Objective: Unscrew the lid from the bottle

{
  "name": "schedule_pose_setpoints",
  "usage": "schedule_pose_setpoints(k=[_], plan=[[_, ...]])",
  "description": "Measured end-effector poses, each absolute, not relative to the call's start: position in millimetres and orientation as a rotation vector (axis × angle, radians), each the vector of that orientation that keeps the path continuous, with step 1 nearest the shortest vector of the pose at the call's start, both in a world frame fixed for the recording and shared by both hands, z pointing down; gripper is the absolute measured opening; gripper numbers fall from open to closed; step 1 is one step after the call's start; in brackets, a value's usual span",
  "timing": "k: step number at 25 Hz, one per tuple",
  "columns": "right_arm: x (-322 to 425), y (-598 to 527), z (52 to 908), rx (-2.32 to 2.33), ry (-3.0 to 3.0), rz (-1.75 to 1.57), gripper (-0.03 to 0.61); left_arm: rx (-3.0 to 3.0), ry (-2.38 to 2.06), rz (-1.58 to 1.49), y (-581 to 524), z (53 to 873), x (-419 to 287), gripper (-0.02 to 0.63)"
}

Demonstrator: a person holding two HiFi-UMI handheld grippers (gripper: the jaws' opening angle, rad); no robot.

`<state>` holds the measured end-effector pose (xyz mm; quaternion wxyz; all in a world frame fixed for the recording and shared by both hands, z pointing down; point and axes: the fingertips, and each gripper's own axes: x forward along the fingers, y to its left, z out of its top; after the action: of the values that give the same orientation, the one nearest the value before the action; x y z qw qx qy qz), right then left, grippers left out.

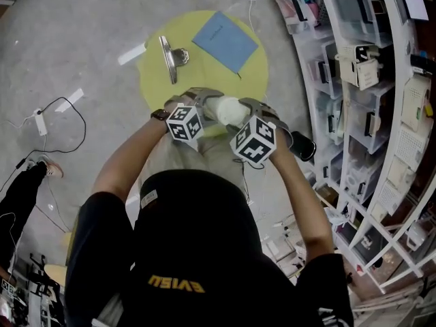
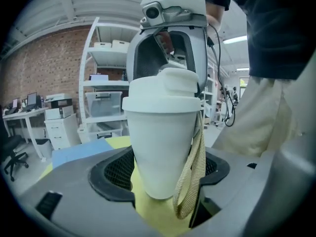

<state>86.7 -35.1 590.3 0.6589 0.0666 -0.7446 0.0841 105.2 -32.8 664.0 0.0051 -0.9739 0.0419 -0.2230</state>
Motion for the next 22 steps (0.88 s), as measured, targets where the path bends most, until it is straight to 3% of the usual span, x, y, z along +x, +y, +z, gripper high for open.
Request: schedule_pose_setpoints(k=[6,9,16,22], plan=[[86,-26,594,-0.326,-1.536,-0.241,0.330,-3.050,0.130,-0.710,-32,664,105,0.357],[86,-24,596,-0.383,-1.505,-0.285,0.331,-3.051,0.139,-0.716,-32,664,104,0.357],[82,-24,584,-0.042,-1.706,0.066,0.359,-3.063,0.141,-0.742,-28,666,104,0.354],[90,-47,562,0.587,-1.852,0.447,0.379,-3.068,0.144,-0.757,-30,667,103,0.354]])
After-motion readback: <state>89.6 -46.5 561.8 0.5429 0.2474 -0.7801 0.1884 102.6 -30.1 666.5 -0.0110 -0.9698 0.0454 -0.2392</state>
